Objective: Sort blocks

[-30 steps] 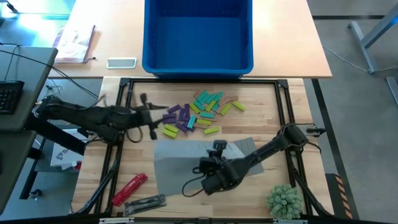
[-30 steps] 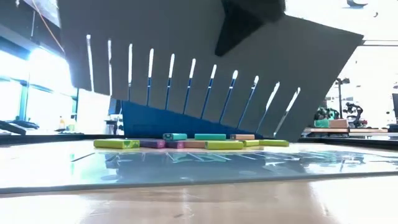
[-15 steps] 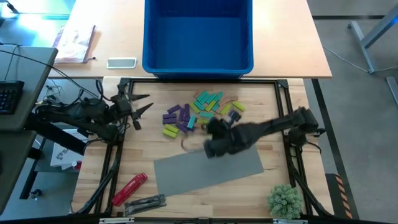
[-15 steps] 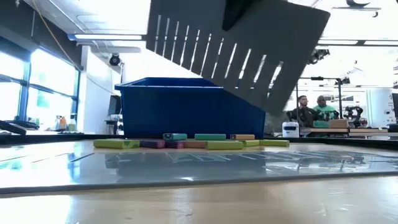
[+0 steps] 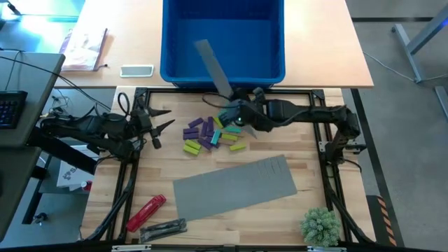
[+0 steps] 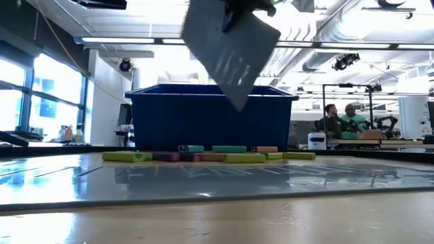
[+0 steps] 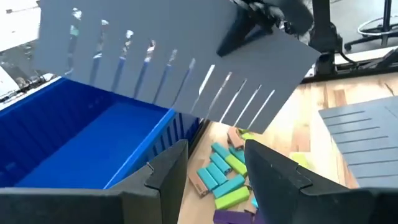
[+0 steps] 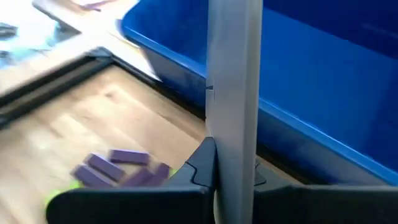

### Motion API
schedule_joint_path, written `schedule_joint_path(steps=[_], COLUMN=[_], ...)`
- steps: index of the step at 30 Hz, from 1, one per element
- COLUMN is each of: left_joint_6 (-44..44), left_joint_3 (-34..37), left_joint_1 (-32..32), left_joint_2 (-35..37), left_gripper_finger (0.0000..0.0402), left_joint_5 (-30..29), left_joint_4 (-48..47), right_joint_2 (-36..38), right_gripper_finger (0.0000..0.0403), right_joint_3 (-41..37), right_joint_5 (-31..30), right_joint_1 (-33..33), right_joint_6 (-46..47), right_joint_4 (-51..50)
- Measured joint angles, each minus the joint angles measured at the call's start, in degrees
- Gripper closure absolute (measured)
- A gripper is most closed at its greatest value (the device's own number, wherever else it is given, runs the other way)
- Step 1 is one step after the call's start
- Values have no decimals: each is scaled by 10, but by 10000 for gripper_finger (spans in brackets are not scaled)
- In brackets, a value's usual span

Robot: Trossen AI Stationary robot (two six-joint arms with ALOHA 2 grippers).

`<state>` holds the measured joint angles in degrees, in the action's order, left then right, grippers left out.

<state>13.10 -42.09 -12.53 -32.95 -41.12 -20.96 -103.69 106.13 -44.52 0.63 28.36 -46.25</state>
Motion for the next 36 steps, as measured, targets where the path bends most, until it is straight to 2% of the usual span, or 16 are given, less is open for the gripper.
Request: schedule_joint_path(steps=[2,5,9,12,16,20,24,30,36], left_joint_6=[-6,-11,-15,-9,-9,-25,-40,-32,14], left_joint_3=[0,0,5,34,77,94,92,91,91], left_joint_1=[0,0,0,0,1,2,1,1,1], left_joint_2=[0,12,37,61,76,59,19,-26,-44], left_gripper_finger=[257,257,257,256,256,255,243,206,192], left_joint_5=[6,45,121,184,265,354,424,445,452], left_joint_4=[-10,-14,4,76,208,331,405,449,454], right_joint_2=[3,22,62,86,104,105,104,104,104], right_gripper_finger=[403,403,403,403,403,403,403,403,403], right_joint_3=[0,0,0,0,0,0,0,0,0], right_joint_5=[28,62,63,91,170,242,286,316,344], right_joint_1=[-1,-15,-48,-77,-119,-148,-160,-169,-173], right_joint_6=[-26,-72,-133,-194,-284,-340,-362,-397,-489], right_joint_4=[29,71,117,155,233,297,327,380,480])
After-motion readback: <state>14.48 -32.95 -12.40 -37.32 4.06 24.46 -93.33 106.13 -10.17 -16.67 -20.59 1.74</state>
